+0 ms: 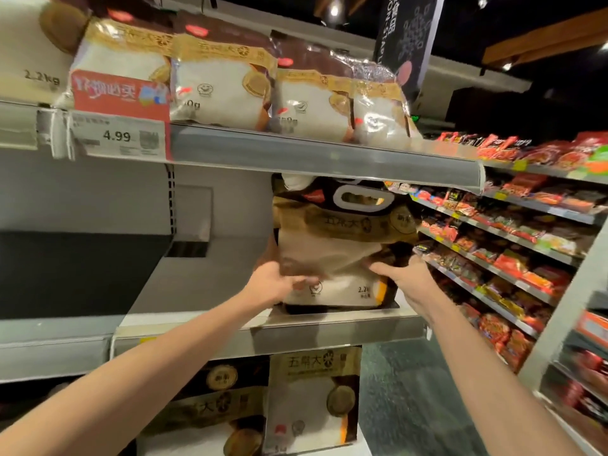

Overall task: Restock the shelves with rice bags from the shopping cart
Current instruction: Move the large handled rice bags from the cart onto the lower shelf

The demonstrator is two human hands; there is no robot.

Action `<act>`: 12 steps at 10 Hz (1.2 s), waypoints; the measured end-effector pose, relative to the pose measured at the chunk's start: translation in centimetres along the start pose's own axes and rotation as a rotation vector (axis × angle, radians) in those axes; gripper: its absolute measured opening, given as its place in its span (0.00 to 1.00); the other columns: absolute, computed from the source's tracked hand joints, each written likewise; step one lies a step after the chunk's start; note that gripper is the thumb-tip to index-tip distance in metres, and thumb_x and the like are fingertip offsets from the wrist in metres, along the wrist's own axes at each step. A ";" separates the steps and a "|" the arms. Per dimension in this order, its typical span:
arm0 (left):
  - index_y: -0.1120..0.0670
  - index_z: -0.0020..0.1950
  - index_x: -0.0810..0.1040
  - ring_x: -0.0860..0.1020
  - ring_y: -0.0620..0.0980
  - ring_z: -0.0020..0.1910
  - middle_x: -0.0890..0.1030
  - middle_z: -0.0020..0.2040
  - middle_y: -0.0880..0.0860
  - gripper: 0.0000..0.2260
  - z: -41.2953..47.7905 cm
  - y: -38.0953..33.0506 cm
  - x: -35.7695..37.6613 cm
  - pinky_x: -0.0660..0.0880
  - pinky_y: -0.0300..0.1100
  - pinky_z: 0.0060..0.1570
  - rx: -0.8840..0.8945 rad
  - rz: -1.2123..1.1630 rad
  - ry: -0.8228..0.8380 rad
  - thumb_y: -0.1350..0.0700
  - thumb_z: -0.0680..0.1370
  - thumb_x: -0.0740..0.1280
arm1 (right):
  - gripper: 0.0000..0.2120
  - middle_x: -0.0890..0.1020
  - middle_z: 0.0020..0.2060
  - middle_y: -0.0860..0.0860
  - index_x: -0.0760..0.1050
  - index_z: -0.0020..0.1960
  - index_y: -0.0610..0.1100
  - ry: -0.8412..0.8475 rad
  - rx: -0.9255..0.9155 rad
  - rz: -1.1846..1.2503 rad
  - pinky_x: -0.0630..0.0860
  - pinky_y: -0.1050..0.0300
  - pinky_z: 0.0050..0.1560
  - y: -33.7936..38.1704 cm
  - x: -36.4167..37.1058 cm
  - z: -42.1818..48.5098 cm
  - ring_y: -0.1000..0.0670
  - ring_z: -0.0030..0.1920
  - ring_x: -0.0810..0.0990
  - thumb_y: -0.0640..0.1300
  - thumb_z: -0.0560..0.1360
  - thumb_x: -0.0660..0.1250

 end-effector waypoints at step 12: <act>0.51 0.79 0.34 0.39 0.58 0.79 0.35 0.79 0.58 0.51 2.2 -1.7 1.4 0.39 0.53 0.76 0.702 1.176 -0.243 0.28 0.72 0.61 | 0.72 0.29 0.76 0.47 0.25 0.76 0.49 0.212 -0.509 -1.236 0.38 0.42 0.77 0.1 2.0 3.1 0.46 0.76 0.29 0.80 0.54 0.65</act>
Point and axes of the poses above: each hand's wrist, its own z-axis towards the middle knuckle, its own x-axis out of the palm, y = z × x, the point moved 5 cm from there along z, towards the middle knuckle
